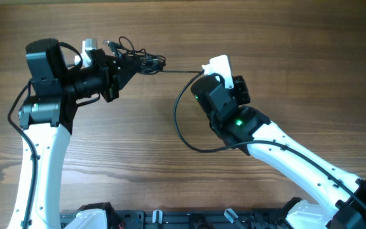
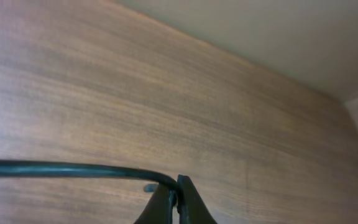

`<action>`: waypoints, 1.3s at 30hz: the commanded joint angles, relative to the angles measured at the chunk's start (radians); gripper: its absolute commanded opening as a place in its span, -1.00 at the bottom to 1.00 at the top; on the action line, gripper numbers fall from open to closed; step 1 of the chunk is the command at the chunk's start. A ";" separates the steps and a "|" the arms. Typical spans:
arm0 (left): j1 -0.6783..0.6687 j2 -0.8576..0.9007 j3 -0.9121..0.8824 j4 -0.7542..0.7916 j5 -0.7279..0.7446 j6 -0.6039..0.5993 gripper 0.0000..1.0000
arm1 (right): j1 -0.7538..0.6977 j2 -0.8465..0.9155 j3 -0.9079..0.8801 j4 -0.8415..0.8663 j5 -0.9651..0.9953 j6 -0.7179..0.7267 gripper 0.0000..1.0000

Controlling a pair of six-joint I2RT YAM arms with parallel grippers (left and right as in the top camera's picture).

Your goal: Untangle cables

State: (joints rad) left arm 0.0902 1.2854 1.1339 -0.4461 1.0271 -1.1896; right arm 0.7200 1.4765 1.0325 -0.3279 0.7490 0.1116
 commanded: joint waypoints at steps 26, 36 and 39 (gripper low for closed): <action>0.026 -0.029 0.025 -0.472 -0.443 0.729 0.99 | -0.033 -0.058 -0.026 0.096 -0.778 -0.135 0.99; 0.026 -0.028 0.025 -0.583 -1.083 0.496 1.00 | -0.026 0.142 -0.026 0.270 -1.181 -0.082 0.99; 0.037 -0.028 0.025 -0.584 -1.126 0.497 1.00 | -0.023 0.247 -0.017 0.365 -1.176 -0.071 0.99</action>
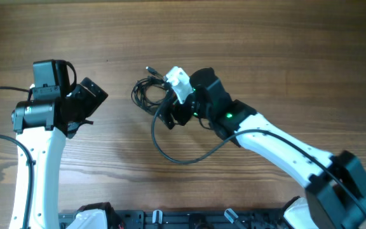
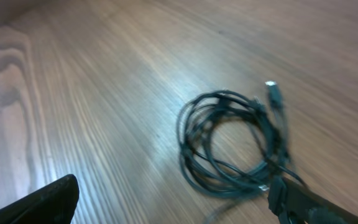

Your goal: Untangle cables

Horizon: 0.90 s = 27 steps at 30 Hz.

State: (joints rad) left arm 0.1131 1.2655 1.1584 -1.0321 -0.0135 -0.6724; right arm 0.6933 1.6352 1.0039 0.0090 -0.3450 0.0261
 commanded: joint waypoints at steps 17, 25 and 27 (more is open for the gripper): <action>-0.045 0.524 0.000 0.169 0.496 0.439 0.84 | 0.004 0.161 0.056 -0.321 0.414 0.159 0.99; -0.238 0.568 0.001 0.486 0.352 0.376 0.75 | 0.069 -0.039 0.056 -0.677 0.179 0.299 0.77; -0.241 0.599 0.001 0.515 0.352 0.372 0.71 | 0.114 -0.082 0.056 -0.713 0.179 0.362 0.80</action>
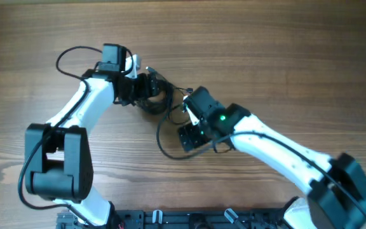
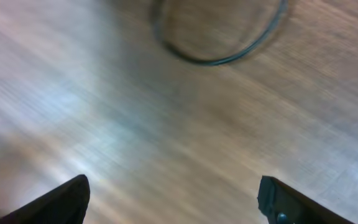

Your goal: Untangle cables

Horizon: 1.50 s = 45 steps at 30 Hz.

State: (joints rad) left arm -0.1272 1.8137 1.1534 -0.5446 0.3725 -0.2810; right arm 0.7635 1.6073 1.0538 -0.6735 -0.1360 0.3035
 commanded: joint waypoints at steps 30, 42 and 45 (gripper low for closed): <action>0.135 0.006 0.006 -0.033 -0.046 -0.063 0.51 | 0.126 -0.068 -0.172 -0.074 0.056 0.145 1.00; -0.013 0.014 0.006 0.044 -0.139 -0.067 0.68 | 0.126 -0.068 -0.172 -0.079 0.023 0.164 0.99; -0.019 0.038 0.006 0.044 -0.139 -0.067 0.67 | 0.126 -0.068 -0.172 -0.079 0.023 0.169 1.00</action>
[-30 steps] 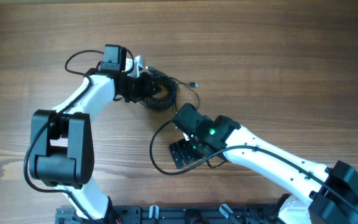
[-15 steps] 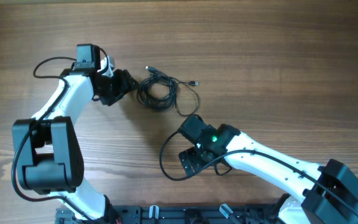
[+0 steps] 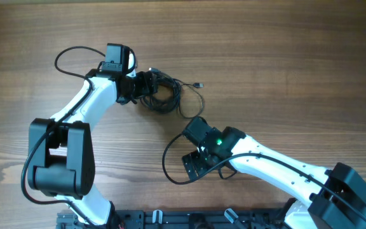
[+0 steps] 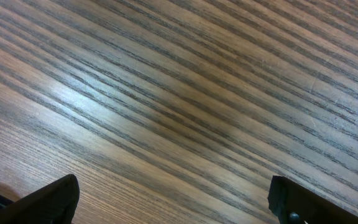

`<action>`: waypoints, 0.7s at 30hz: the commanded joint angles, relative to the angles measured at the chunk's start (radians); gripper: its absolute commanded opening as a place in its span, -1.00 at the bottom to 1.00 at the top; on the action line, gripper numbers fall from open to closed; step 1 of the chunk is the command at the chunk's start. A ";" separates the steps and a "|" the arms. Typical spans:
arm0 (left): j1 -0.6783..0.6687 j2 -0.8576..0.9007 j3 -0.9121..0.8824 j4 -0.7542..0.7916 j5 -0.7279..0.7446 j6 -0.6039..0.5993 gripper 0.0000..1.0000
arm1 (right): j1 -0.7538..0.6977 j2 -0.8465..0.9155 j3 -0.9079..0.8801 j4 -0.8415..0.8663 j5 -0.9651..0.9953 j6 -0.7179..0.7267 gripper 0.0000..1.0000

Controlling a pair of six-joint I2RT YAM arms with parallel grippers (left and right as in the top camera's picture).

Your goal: Untangle cables

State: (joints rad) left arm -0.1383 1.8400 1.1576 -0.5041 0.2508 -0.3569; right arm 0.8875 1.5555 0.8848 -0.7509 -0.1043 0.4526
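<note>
A black cable bundle (image 3: 162,93) lies coiled on the wooden table at the back centre. One strand ends in a small plug (image 3: 199,84) to its right, and a loose loop (image 3: 184,109) trails toward the front. My left gripper (image 3: 146,83) is against the bundle's left side; its fingers merge with the dark cable, so their state is unclear. My right gripper (image 3: 194,164) hangs nearer the front, apart from the bundle. In the right wrist view this gripper (image 4: 173,202) is open over bare wood, fingertips (image 4: 55,198) wide apart.
The right arm's own black lead (image 3: 169,166) loops beside its gripper near the front. The left arm's lead (image 3: 65,56) arcs at the back left. A black rail (image 3: 170,219) runs along the table's front edge.
My right gripper, still open, has moved from just below the bundle toward the table's front. The cable's plug end now lies free to the right of the coil. The left gripper stays at the bundle.
First my left gripper held the bundle at the back left while the right was shut on a strand pulled taut. Then the bundle lay free, left arm drawn back, right gripper open beside it. After that the left gripper reached the bundle, and the right has backed away.
</note>
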 commanded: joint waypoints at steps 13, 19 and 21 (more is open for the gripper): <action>-0.016 0.151 0.002 0.025 0.116 0.009 -0.79 | 0.002 -0.016 -0.003 -0.006 -0.009 0.021 0.99; 0.020 -0.032 0.079 -0.098 0.261 0.009 -0.92 | 0.002 -0.016 -0.003 -0.029 0.012 0.018 0.97; 0.064 -0.140 0.132 -0.195 0.261 0.009 -0.92 | 0.002 -0.016 -0.003 -0.023 0.046 0.018 0.98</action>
State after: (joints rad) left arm -0.1310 1.8809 1.1912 -0.6285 0.4698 -0.3538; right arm 0.8879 1.5555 0.8848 -0.7776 -0.1001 0.4603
